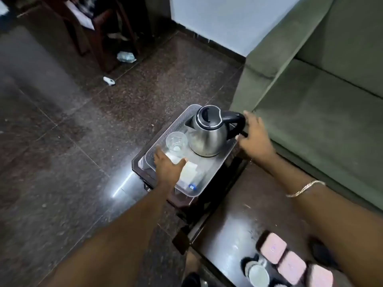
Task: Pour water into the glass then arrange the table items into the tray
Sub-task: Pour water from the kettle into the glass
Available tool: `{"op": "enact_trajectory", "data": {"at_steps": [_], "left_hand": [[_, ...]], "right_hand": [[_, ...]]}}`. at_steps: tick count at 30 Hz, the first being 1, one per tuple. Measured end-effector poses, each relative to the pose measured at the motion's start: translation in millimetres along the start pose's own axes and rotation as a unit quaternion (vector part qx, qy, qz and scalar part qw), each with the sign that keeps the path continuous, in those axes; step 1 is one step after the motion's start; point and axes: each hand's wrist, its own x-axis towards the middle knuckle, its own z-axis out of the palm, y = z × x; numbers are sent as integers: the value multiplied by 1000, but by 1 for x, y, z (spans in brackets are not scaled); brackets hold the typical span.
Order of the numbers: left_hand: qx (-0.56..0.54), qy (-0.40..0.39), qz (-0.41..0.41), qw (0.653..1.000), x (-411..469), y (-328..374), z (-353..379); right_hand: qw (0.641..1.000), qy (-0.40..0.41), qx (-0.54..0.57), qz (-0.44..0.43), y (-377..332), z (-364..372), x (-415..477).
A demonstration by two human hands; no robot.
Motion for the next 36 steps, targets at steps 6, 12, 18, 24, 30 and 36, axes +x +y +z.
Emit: {"op": "enact_trajectory", "data": {"at_steps": [6,12,18,24,30,36], "left_hand": [[-95,-3,-17,995,54,-16,35],[-106,25,-6,994,80,-30,48],[-107,40,27,993,79,-31,43],[-144,40,56,987,69,-24,28],[-155,33,109,981,47,-8,12],[-138,-33,187,972,5,31,11]], "right_hand": [[992,-94,34,71,29,9,69],[964,-208,135,96,40,15,102],[947,-164,253,109,47,28,100],[930,-91,341,104,36,35,83],[919,-3,386,80,14,-18,57],[948,52,315,0,21,-116,25]]}}
